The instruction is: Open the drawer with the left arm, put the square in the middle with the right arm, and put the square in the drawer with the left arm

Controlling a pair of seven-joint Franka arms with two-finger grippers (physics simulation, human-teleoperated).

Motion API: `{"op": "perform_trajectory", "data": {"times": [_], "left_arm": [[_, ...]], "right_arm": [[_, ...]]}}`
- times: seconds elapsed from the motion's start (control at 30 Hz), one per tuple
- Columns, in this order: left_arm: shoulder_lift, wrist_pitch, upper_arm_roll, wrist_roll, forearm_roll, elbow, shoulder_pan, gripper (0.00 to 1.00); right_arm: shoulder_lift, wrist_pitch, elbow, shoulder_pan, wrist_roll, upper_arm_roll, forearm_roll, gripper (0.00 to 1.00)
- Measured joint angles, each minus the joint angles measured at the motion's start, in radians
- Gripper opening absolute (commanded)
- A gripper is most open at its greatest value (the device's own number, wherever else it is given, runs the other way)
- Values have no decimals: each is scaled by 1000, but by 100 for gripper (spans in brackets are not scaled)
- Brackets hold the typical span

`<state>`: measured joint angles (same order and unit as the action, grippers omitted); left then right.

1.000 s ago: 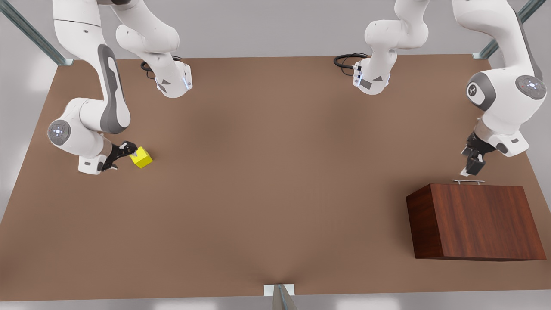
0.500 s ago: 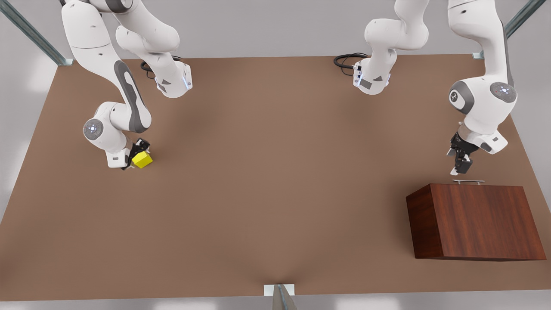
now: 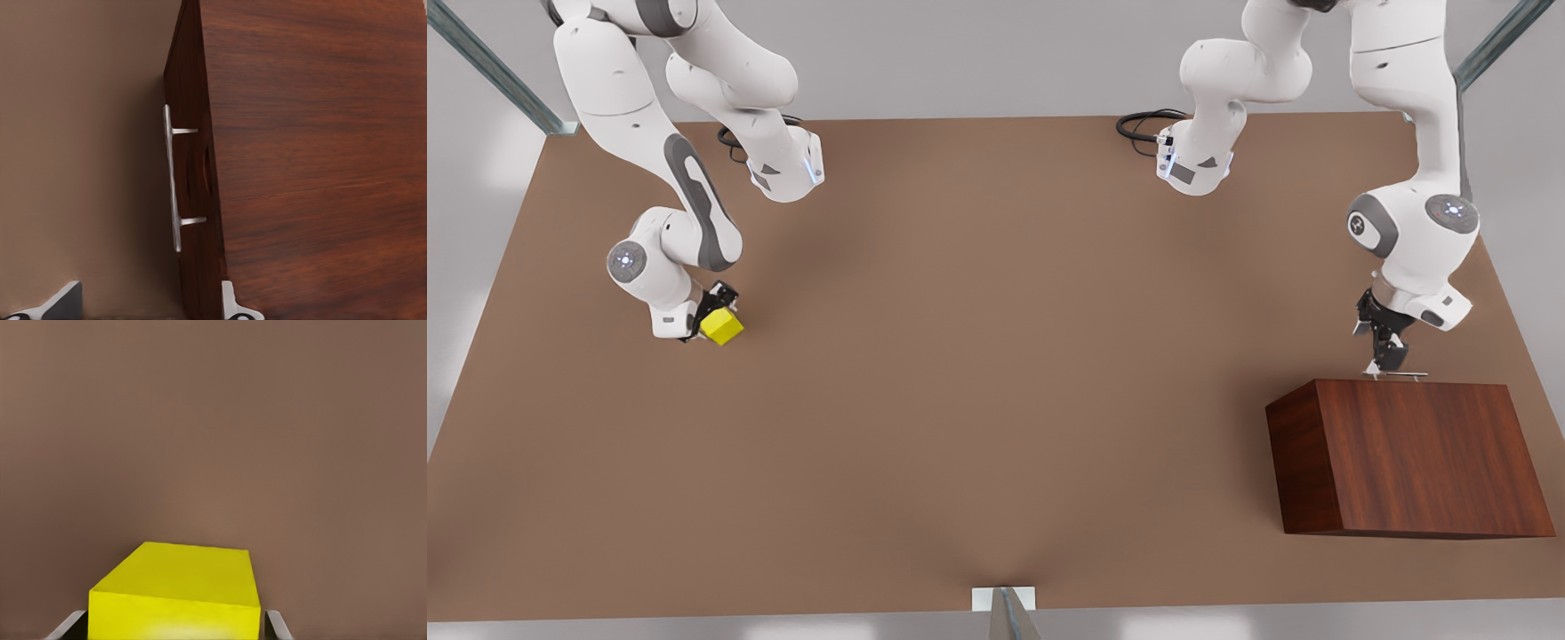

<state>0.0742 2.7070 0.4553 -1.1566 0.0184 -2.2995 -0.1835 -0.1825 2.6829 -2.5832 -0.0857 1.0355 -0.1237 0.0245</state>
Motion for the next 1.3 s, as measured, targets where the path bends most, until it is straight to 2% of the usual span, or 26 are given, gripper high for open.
{"op": "perform_trajectory", "data": {"times": [0.1, 0.2, 0.43, 0.57, 0.6, 0.63, 0.7, 0.73, 0.8, 0.93, 1.17, 1.2, 1.23, 1.27, 1.3], "left_arm": [[6, 11, 0, 1, 3, 1, 84, 100], [24, 20, 0, 0, 4, 2, 39, 100], [59, 64, 0, 4, 3, 8, 77, 100], [93, 100, 1, 5, 0, 9, 92, 100], [98, 100, 2, 5, 0, 9, 86, 100], [101, 100, 1, 5, -1, 9, 91, 100], [112, 100, 0, 5, 0, 9, 94, 100], [116, 100, 0, 5, 0, 9, 94, 100], [122, 100, 0, 5, 1, 9, 94, 100], [139, 118, 0, 18, -1, 20, 111, 100], [173, 132, 0, 20, -5, 40, 125, 100], [174, 132, 0, 20, -6, 40, 125, 100], [180, 132, 0, 20, -6, 40, 125, 100], [180, 131, 0, 20, -6, 40, 125, 100], [180, 129, 0, 20, -6, 39, 125, 100]], "right_arm": [[-5, -4, 1, 3, -11, -2, 0, 75], [-9, -4, 3, 3, -14, -2, 0, 74], [2, -19, 12, 4, -14, -1, 0, 74], [81, -173, 97, 53, -92, 3, -1, 74], [80, -174, 112, 101, -149, 32, -1, 74], [82, -173, 139, 117, -235, 135, -2, 74], [45, -181, 249, 181, -283, 205, -28, 74], [21, -182, 301, 211, -322, 208, -35, 74], [-68, -188, 438, 398, -462, 213, -36, 74], [-374, -357, 921, 674, -739, 211, -20, 74], [-859, -380, 1615, 901, -984, 211, -8, 75], [-911, -376, 1663, 917, -997, 210, -10, 75], [-923, -368, 1662, 917, -1008, 217, -10, 82], [-921, -375, 1648, 926, -1009, 213, -22, 100], [-919, -374, 1634, 929, -1009, 211, -23, 100]]}}
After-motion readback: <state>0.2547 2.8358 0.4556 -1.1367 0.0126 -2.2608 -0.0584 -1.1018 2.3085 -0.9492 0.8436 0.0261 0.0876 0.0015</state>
